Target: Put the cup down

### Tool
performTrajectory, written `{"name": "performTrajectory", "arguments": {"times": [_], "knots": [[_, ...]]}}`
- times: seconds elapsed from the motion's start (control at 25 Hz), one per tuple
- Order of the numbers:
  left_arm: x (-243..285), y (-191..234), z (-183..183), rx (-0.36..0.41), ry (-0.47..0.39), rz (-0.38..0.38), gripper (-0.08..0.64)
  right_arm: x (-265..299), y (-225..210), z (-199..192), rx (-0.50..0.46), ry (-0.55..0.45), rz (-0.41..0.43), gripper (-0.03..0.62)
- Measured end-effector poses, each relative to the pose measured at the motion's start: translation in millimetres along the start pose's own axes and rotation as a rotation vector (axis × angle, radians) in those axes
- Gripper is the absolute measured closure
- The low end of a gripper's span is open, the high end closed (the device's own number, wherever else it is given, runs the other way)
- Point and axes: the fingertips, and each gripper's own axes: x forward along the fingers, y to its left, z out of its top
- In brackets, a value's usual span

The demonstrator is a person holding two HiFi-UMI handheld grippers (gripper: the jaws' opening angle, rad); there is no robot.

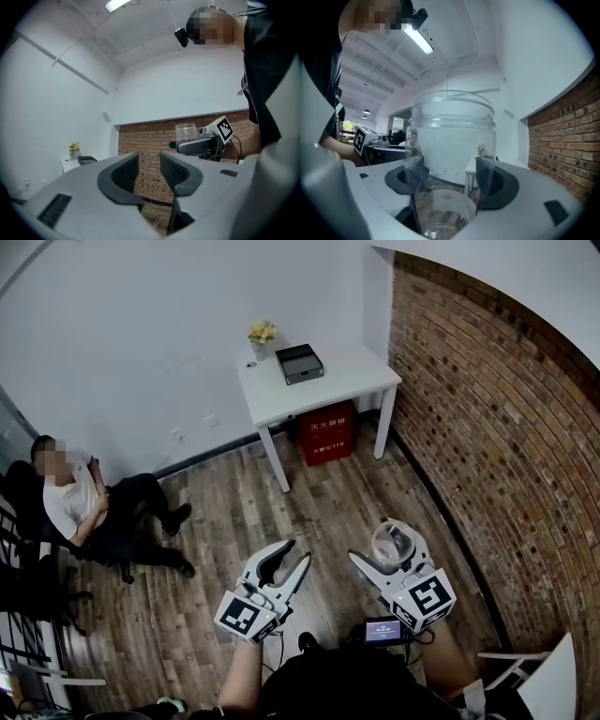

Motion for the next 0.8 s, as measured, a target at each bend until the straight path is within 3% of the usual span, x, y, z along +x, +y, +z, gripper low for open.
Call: {"name": "performTrajectory", "arguments": {"times": [0.32, 0.8], "knots": [[9, -3, -3, -0.014, 0.003, -0.001, 0.417, -3, -7, -4, 0.009, 0.001, 0.001, 0.229], [60, -1, -8, -0.008, 0.010, 0.079, 0.417, -11, -72, -14, 0.003, 0.008, 0.028, 0.229]]}}
